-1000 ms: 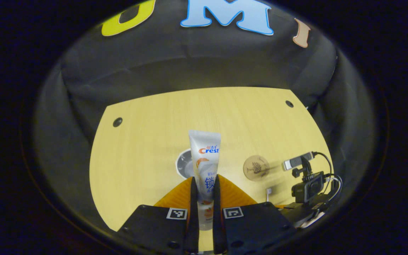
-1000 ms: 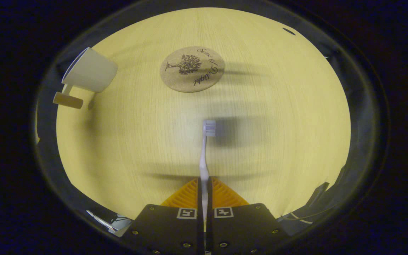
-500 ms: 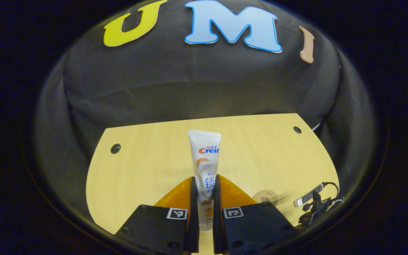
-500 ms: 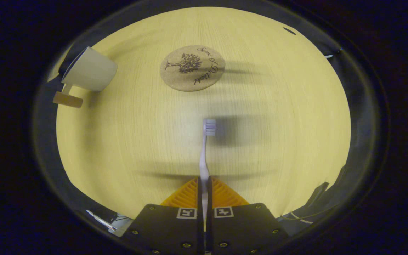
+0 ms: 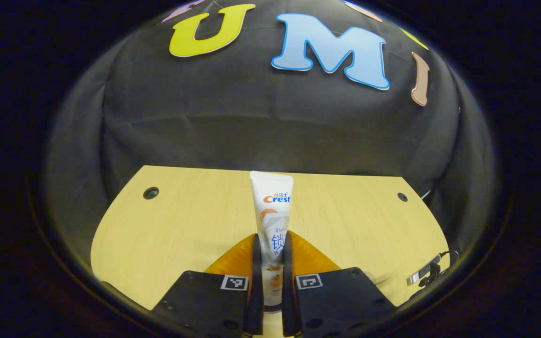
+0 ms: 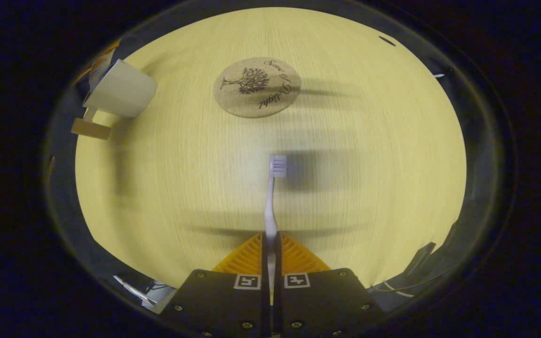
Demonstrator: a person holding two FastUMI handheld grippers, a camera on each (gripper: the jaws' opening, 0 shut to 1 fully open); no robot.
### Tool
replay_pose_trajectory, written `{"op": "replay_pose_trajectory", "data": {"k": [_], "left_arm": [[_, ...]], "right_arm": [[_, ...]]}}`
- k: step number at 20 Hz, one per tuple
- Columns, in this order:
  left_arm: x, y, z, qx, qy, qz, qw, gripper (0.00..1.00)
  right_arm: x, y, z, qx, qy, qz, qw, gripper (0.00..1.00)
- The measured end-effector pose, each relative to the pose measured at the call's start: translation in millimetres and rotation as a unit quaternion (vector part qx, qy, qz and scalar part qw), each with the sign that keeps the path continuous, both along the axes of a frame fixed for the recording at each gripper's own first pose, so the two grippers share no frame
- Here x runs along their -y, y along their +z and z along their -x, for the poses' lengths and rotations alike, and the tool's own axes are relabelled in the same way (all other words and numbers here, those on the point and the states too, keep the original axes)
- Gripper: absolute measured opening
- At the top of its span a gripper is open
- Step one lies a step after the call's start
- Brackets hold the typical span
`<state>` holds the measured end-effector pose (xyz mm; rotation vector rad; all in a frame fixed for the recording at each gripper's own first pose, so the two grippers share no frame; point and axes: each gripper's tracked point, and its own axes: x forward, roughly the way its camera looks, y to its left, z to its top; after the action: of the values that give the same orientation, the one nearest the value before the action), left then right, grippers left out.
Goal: Put the toothbrush and toothpaste on the desktop into the cup, then pick up the cup and place it on the coaster on the desktop.
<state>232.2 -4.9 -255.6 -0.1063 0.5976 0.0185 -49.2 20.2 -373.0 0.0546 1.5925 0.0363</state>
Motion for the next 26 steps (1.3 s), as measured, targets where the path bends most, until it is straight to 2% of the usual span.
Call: {"op": "replay_pose_trajectory", "data": {"k": [4,6,9,11,12,13,15,18,20,21,22,24,25,26], "left_arm": [[3,-8,5,0.016,0.000,-0.025,1.000,0.25],[3,-11,12,0.015,-0.003,-0.026,1.000,0.39],[5,-1,16,0.024,-0.003,-0.035,0.999,0.75],[6,7,18,0.032,-0.002,-0.035,0.999,0.87],[5,11,20,0.036,-0.002,-0.036,0.999,0.87],[5,14,22,0.038,-0.005,-0.037,0.999,0.77],[4,22,26,0.045,-0.007,-0.037,0.998,0.77],[3,39,39,0.057,-0.007,-0.037,0.998,0.86],[-3,51,54,0.064,-0.001,-0.035,0.997,0.77],[-9,55,59,0.067,0.003,-0.035,0.997,0.81],[-15,58,68,0.069,0.006,-0.033,0.997,0.77],[-28,63,84,0.068,0.016,-0.034,0.997,0.86],[-36,65,91,0.067,0.022,-0.036,0.997,0.86],[-45,63,99,0.066,0.029,-0.038,0.997,0.77]], "right_arm": [[0,0,0,0.001,0.001,-0.002,1.000,0.04],[0,1,0,0.003,0.002,-0.001,1.000,0.04],[0,0,1,0.005,0.003,0.001,1.000,0.04],[0,0,1,0.008,0.003,0.001,1.000,0.04],[0,-1,-1,0.011,0.003,0.001,1.000,0.04],[0,-1,0,0.015,0.003,0.003,1.000,0.04],[0,-1,-2,0.032,0.001,0.005,0.999,0.04],[-1,0,-1,0.055,-0.001,0.007,0.998,0.04],[-3,2,-1,0.070,-0.007,0.005,0.997,0.02],[-6,4,-3,0.078,-0.011,0.000,0.997,0.02],[-12,10,-8,0.089,-0.016,-0.010,0.996,0.02],[-23,24,-22,0.115,-0.027,-0.025,0.993,0.02],[-27,32,-31,0.130,-0.029,-0.029,0.991,0.02],[-31,41,-41,0.145,-0.028,-0.031,0.989,0.02]]}}
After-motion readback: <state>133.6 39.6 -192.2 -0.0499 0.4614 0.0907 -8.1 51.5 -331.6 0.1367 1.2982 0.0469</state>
